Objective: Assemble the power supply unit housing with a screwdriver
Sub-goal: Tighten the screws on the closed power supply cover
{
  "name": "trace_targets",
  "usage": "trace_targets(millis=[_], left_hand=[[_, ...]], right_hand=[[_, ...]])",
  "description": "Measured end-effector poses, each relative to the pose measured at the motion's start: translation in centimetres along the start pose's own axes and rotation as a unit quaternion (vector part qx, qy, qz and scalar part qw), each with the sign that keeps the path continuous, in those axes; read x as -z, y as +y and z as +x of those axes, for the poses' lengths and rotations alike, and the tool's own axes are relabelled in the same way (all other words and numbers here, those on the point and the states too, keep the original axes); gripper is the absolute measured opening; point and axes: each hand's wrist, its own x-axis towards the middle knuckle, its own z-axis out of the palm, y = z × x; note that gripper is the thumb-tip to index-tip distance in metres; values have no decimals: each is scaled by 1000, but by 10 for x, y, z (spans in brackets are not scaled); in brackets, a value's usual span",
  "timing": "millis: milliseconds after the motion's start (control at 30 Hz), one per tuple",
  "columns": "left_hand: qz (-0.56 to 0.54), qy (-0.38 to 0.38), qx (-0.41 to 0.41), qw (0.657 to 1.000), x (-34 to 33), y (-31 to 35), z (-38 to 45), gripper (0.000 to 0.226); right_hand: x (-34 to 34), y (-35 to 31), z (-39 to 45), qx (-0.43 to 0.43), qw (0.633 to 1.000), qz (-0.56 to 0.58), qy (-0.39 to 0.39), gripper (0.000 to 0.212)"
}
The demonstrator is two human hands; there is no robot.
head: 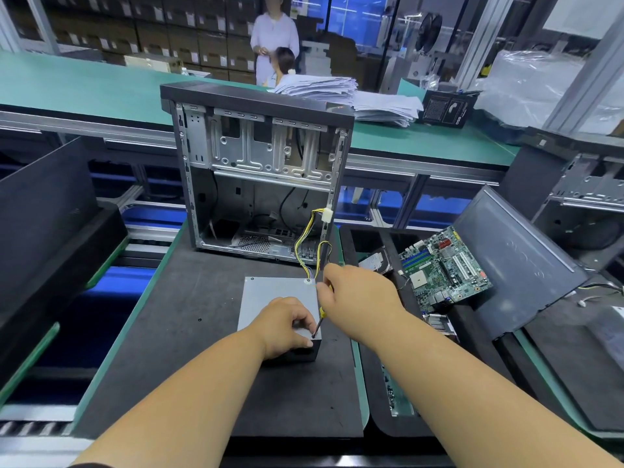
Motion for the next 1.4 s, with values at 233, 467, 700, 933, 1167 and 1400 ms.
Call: trace_targets(millis=[233, 467, 700, 933, 1167, 1400], left_hand=[[-12, 6, -2, 1000, -1, -2, 0, 31], [-9, 7, -4, 1000, 0, -1, 0, 31], [-7, 11, -8, 1000, -2, -4, 1, 30], [-2, 14, -6, 1000, -4, -5, 1, 23], [2, 15, -12, 1000, -3, -4, 1, 26], [9, 15, -3, 1000, -3, -2, 1, 32]], right_hand=[[3, 1, 1, 23, 1000, -5, -8, 27], [3, -3, -1, 37, 999, 34, -9, 30], [2, -3, -1, 34, 999, 10, -11, 24], [3, -8, -1, 29, 999, 3, -28, 28], [5, 1, 3, 15, 997, 40, -59, 26], [-4, -8, -1, -31, 997, 70, -25, 23]])
